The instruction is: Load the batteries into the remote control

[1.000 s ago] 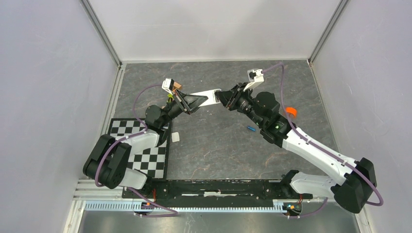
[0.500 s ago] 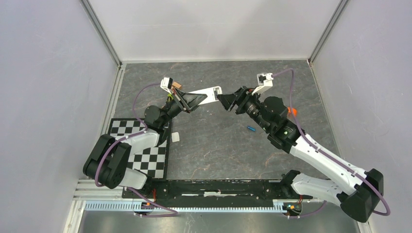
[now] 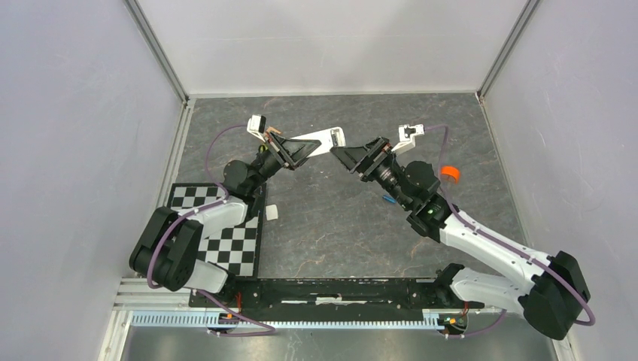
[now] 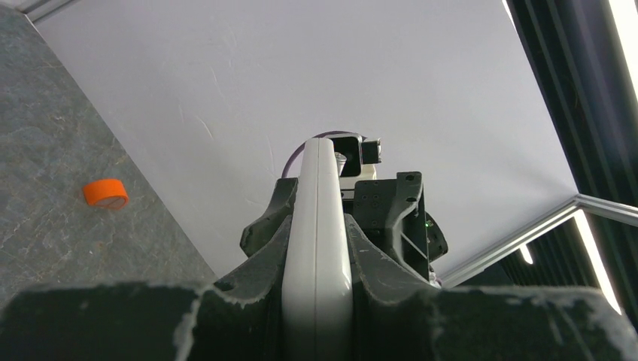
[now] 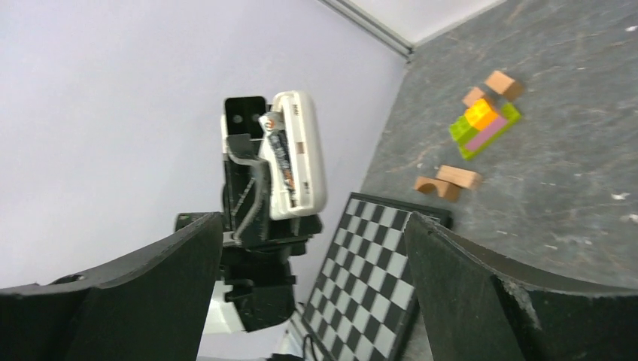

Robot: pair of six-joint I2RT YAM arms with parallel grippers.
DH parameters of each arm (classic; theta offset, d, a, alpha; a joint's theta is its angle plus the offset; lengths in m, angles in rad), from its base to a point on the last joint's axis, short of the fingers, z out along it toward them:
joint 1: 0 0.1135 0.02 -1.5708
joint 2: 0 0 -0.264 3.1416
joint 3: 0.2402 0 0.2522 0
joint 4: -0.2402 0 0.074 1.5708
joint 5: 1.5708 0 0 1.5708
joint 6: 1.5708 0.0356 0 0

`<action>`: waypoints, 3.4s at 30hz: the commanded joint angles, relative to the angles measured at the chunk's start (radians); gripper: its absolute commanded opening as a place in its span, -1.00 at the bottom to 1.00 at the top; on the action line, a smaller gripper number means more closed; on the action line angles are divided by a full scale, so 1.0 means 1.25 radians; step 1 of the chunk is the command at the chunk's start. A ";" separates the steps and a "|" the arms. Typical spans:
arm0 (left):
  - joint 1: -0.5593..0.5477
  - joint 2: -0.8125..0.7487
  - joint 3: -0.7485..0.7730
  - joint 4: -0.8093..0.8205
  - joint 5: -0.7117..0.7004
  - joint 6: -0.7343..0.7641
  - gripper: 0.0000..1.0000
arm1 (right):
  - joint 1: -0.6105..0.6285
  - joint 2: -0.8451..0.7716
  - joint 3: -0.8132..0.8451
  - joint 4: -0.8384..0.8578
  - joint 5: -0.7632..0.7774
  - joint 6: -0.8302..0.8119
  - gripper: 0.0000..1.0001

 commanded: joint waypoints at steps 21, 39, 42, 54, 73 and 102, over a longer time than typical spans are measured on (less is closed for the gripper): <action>-0.001 0.009 0.031 0.098 0.026 0.108 -0.96 | -0.002 0.132 0.091 0.188 0.053 0.275 0.71; -0.003 -0.002 0.023 0.099 0.048 0.155 -0.96 | -0.003 0.145 0.091 0.233 0.047 0.293 0.04; -0.002 -0.005 0.021 0.099 0.045 0.153 -0.96 | -0.003 0.147 0.091 0.244 0.041 0.288 -0.11; -0.003 -0.010 0.033 0.104 0.026 0.091 -0.96 | -0.015 0.156 0.078 0.293 0.001 0.250 0.34; 0.001 0.013 0.045 0.112 0.008 0.029 -0.96 | -0.110 0.139 0.095 0.272 -0.217 0.008 0.16; 0.008 0.005 -0.006 0.011 0.007 0.119 -0.96 | -0.197 0.096 0.053 0.175 -0.393 -0.109 0.48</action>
